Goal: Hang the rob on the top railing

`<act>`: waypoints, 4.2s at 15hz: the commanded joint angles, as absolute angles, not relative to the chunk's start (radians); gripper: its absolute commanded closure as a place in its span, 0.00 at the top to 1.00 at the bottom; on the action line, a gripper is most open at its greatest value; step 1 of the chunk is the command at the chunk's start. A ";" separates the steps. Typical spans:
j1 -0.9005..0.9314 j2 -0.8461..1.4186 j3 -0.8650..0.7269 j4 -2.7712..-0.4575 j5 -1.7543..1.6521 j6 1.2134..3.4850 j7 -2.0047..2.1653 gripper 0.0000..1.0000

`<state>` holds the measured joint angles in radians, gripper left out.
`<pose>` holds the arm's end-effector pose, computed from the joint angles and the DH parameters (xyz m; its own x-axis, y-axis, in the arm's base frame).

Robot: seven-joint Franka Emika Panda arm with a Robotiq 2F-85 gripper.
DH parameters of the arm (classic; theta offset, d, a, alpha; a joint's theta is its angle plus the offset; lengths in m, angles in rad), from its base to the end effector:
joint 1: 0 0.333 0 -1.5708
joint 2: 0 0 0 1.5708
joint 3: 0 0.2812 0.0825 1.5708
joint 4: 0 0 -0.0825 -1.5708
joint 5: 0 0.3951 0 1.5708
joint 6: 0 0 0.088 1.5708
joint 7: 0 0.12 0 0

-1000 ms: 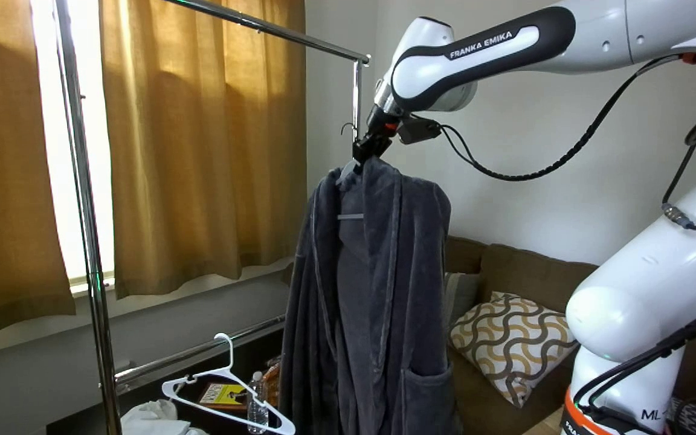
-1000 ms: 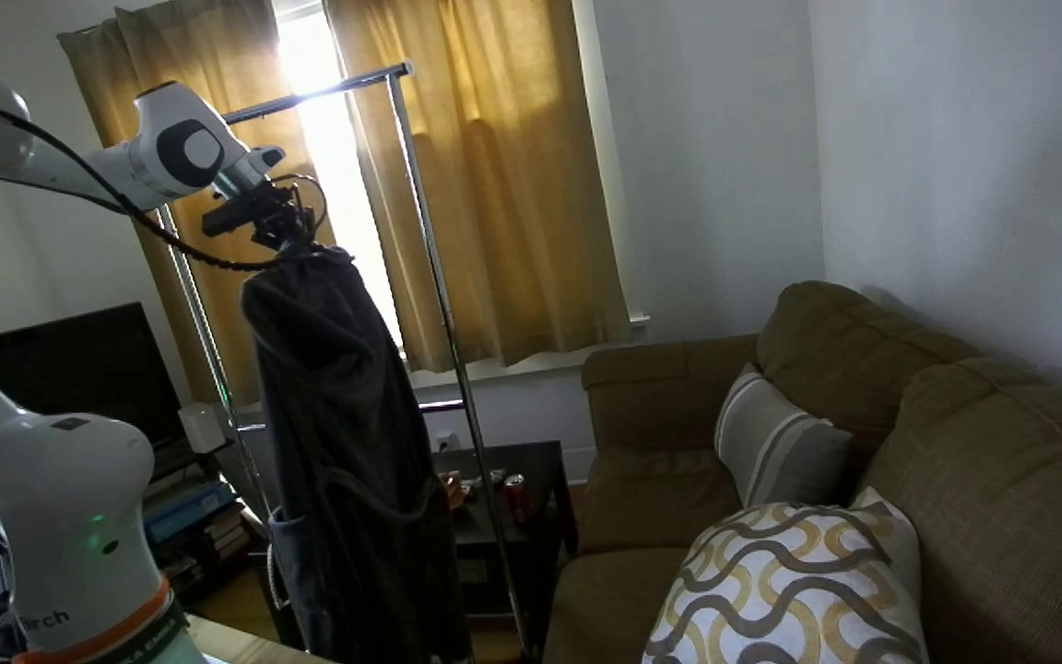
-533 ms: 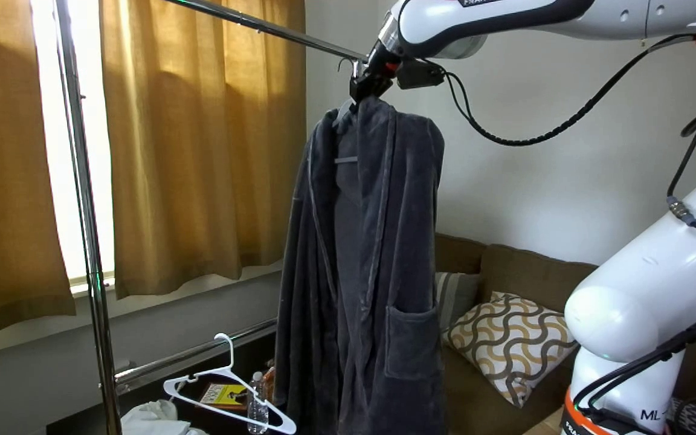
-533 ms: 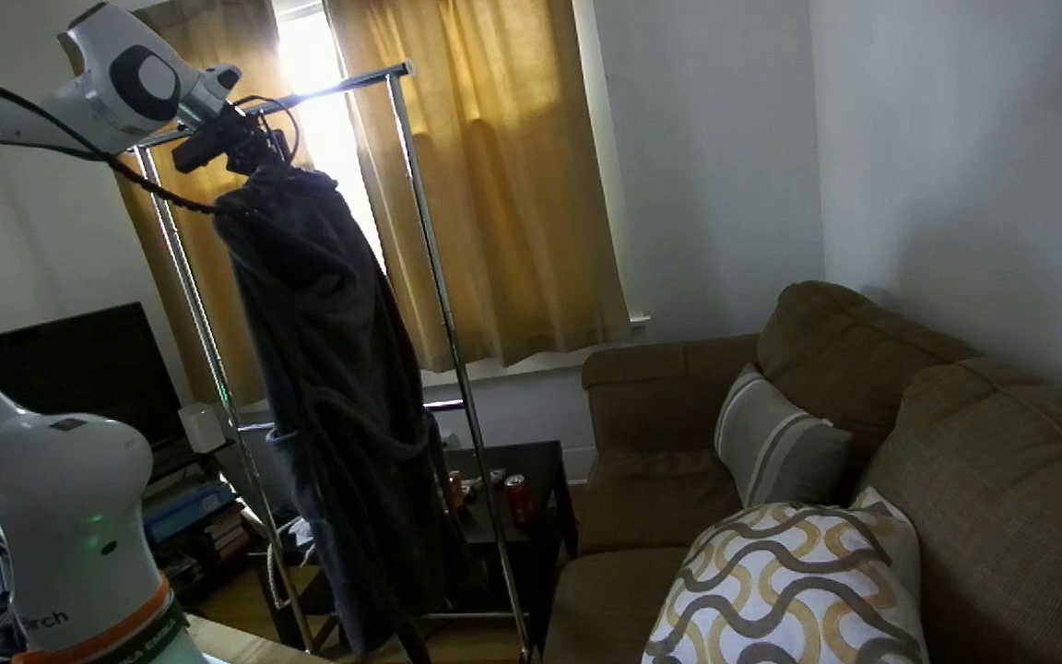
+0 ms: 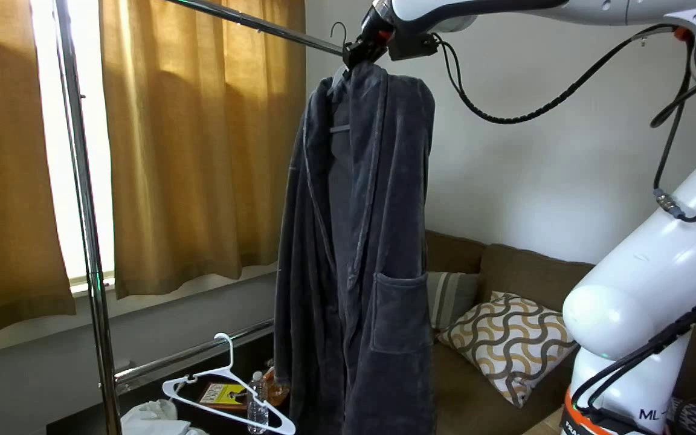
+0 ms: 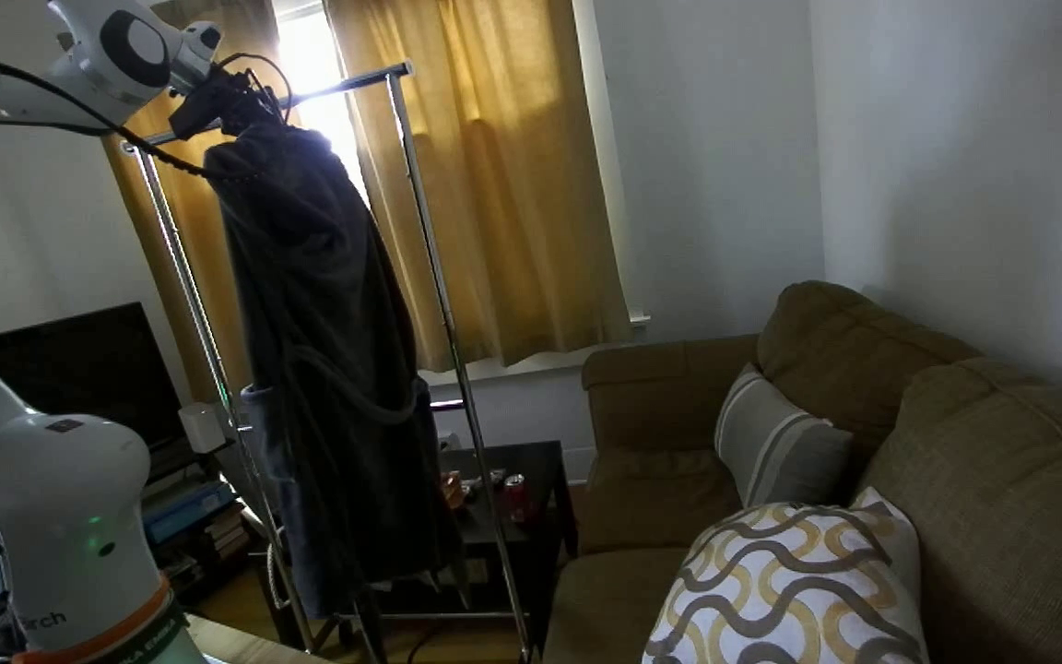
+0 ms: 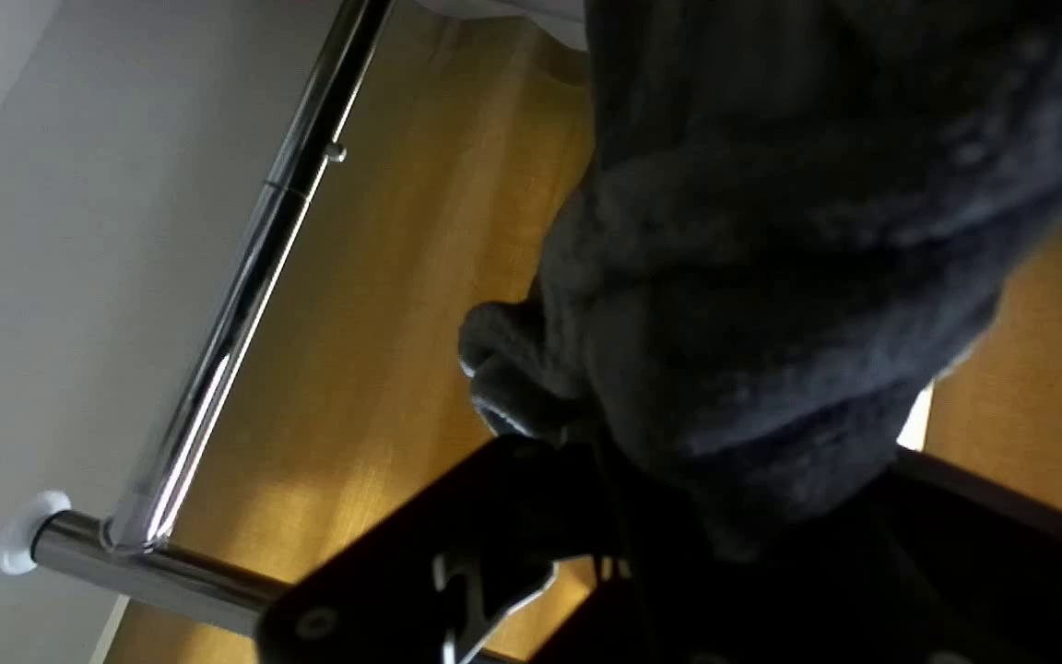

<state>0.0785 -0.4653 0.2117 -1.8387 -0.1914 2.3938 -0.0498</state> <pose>0.4438 0.1631 0.7863 0.4449 0.3972 0.8027 0.2425 -0.9162 0.3189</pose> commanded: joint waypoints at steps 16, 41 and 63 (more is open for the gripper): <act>0.086 -0.186 0.236 -1.467 -0.281 2.451 -0.019 0.04; 0.090 -0.026 0.234 -1.393 -0.266 2.540 0.075 0.04; 0.098 -0.020 0.223 -1.333 -0.299 2.476 0.105 0.90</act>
